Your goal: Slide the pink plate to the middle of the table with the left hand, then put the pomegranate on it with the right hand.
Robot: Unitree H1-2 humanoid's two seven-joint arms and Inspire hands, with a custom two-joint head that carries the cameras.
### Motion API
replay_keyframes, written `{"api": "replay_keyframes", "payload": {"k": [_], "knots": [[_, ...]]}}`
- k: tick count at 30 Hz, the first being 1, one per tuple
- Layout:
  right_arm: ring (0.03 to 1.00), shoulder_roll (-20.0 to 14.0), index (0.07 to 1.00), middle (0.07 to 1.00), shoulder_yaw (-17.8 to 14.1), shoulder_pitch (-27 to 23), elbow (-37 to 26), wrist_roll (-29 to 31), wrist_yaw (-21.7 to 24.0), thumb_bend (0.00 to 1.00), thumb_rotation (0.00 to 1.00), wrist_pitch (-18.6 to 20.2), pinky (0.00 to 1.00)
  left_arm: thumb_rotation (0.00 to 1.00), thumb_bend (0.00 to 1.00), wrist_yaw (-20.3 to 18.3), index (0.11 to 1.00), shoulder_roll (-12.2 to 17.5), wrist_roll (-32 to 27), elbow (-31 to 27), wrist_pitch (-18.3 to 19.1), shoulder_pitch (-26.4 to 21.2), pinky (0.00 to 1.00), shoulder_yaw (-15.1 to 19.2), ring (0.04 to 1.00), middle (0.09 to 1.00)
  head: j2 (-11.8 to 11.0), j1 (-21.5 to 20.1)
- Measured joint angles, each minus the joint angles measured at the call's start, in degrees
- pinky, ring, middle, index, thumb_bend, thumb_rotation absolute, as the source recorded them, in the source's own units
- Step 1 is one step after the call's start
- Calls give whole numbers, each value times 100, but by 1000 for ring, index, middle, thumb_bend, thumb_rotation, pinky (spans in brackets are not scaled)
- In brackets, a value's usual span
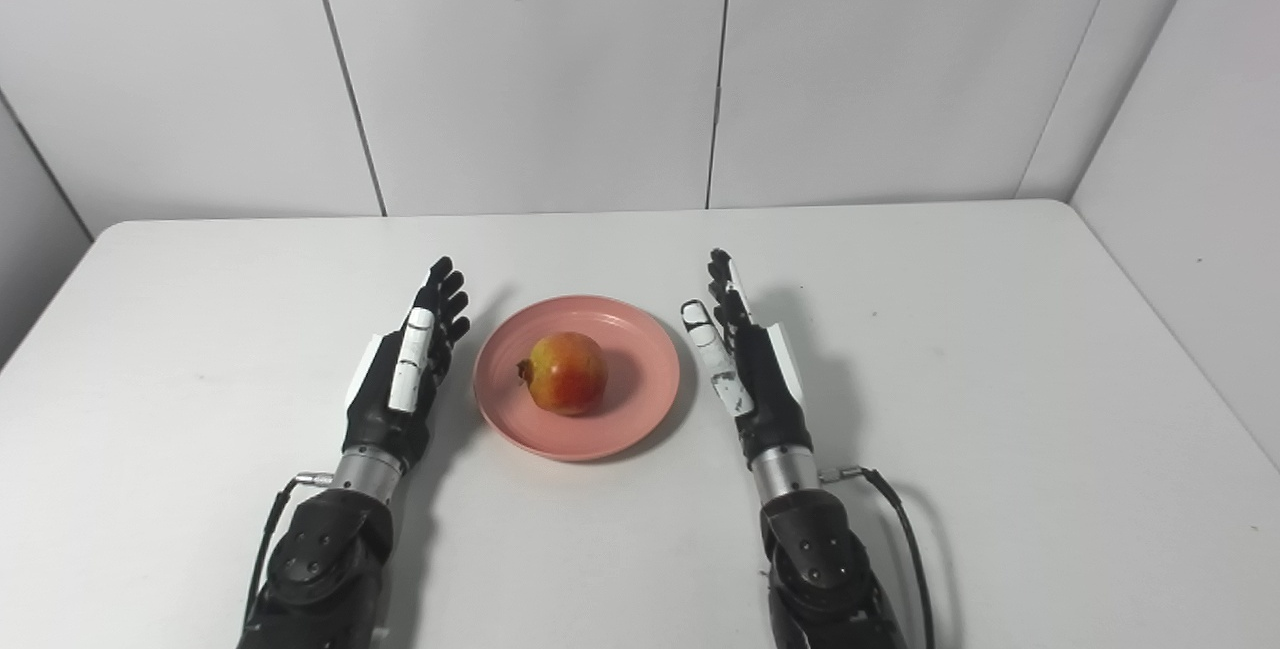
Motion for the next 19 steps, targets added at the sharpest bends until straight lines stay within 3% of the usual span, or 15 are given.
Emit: {"api": "replay_keyframes", "payload": {"k": [9,19], "knots": [[1000,97,1000,1000,-229,-8,142,505,23,686,845,-3,1000,1000,592,5,1000,16,-2,4,5,-1,985,25,1000,1000,18,18],[1000,122,1000,1000,-318,-5,166,566,14,648,845,-5,1000,1000,593,-1,1000,26,-69,50,3,-28,984,44,1000,1000,18,35]]}}
